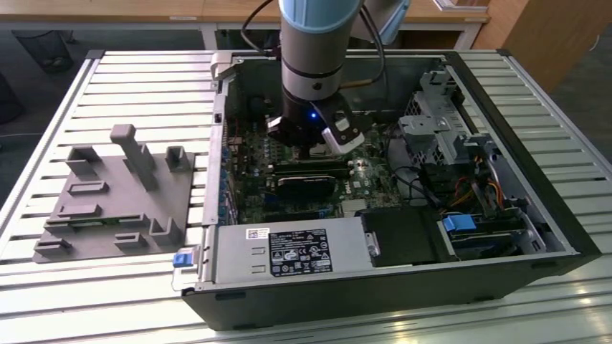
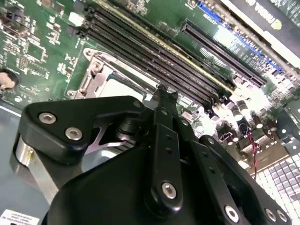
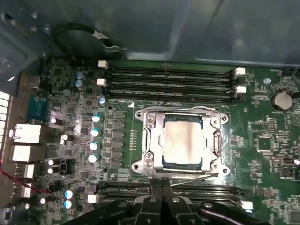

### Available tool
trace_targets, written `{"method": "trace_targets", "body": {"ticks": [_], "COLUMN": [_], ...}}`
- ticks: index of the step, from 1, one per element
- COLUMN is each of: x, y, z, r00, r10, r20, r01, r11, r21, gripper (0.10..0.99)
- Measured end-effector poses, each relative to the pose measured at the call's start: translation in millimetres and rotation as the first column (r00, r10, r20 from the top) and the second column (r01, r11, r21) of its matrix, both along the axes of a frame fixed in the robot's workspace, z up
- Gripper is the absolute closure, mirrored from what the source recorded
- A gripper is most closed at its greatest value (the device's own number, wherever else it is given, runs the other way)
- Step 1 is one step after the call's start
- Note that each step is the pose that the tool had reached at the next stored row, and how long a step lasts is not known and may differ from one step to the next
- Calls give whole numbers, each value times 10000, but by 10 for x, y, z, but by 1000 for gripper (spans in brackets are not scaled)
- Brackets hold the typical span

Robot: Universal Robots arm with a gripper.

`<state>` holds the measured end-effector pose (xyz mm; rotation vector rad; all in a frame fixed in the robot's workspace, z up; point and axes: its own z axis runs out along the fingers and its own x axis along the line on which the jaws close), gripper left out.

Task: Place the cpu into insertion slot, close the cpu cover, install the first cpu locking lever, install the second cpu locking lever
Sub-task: 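Install the second cpu locking lever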

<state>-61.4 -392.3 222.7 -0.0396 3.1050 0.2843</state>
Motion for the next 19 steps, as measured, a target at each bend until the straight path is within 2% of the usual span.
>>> {"method": "trace_targets", "body": {"ticks": [9,10,13,19], "x": [-52,-57,-89,-118], "y": [-9,-17,-36,-85], "z": [-135,-141,-150,-196], "r00": [10000,10000,10000,10000], "r10": [-1,1,-1,-1], "r20": [0,-1,0,0], "r01": [1,-1,1,1], "r11": [10000,9999,9992,9981], "r21": [80,119,388,613], "gripper": [980,980,980,980]}}
